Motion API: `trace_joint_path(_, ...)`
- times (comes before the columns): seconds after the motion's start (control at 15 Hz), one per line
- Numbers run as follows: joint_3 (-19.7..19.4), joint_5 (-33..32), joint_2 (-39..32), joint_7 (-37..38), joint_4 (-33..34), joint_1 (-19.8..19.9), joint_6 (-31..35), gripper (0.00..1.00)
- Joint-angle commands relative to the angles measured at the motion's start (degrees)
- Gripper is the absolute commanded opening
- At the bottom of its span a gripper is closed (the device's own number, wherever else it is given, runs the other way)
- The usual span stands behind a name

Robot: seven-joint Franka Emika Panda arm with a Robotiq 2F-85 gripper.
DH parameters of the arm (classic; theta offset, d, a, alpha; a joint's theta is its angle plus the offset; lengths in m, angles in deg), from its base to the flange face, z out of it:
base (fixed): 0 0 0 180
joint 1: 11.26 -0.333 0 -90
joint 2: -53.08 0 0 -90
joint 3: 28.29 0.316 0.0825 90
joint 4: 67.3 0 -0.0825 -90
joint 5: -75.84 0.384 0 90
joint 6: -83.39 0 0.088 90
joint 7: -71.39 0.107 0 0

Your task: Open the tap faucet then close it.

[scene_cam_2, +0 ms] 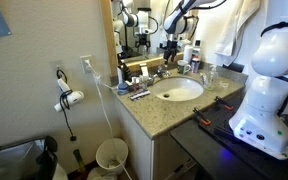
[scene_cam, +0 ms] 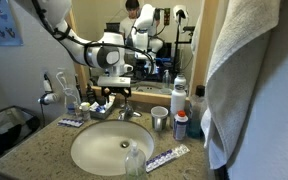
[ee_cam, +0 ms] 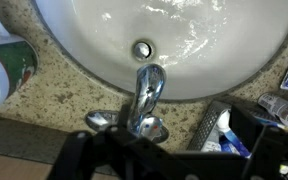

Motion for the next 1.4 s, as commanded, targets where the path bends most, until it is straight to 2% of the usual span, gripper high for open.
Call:
trace_joint_path(0.0,1.1,-0.5,0.0,0.4,0.0,1.1,-0.1,1.00)
trace_joint_path(1.0,2.0,-1.9,-7.2,4.5,1.9,0.9,5.7,1.00)
trace_joint_path(1.33,1.1,-4.3,-8.9,7.3,4.1,0.2,8.6,1.00)
